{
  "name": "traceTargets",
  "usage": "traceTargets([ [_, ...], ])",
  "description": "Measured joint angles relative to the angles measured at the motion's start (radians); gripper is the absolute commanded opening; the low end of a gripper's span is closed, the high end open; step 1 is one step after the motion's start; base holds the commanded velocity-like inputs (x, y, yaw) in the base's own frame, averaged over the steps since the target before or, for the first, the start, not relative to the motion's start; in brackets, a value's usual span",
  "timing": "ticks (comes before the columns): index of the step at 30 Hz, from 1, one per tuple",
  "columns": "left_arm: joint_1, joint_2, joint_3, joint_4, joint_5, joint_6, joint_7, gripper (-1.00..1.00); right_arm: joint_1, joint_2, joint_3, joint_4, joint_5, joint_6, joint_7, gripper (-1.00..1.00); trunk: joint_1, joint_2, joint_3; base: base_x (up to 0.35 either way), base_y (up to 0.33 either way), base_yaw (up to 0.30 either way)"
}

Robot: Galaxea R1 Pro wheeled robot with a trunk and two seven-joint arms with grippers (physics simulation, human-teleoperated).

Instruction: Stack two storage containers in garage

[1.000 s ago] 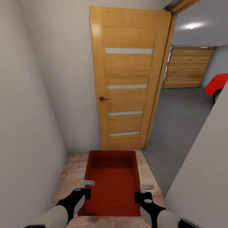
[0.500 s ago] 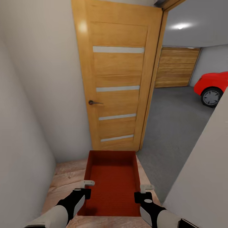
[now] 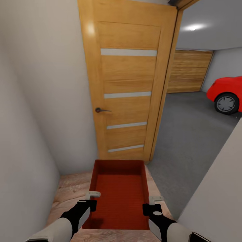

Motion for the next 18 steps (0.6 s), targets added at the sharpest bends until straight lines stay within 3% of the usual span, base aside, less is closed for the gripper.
traceTargets([
  [6,0.000,0.000,0.000,-0.001,0.000,-0.001,0.000,-1.00,0.000,0.000,0.000,0.000,0.000,-0.001,0.000,-1.00,0.000,0.000,0.000,0.105,0.312,-0.020],
  [12,0.000,0.000,0.000,0.000,0.000,-0.001,0.000,-1.00,0.000,0.000,0.000,0.000,0.000,-0.001,0.000,-1.00,0.000,0.000,0.000,0.106,0.295,-0.193],
  [18,0.000,0.000,0.000,0.000,0.000,-0.001,-0.001,-1.00,0.000,0.000,0.000,0.000,0.000,-0.001,-0.001,-1.00,0.000,0.000,0.000,0.031,0.060,-0.243],
])
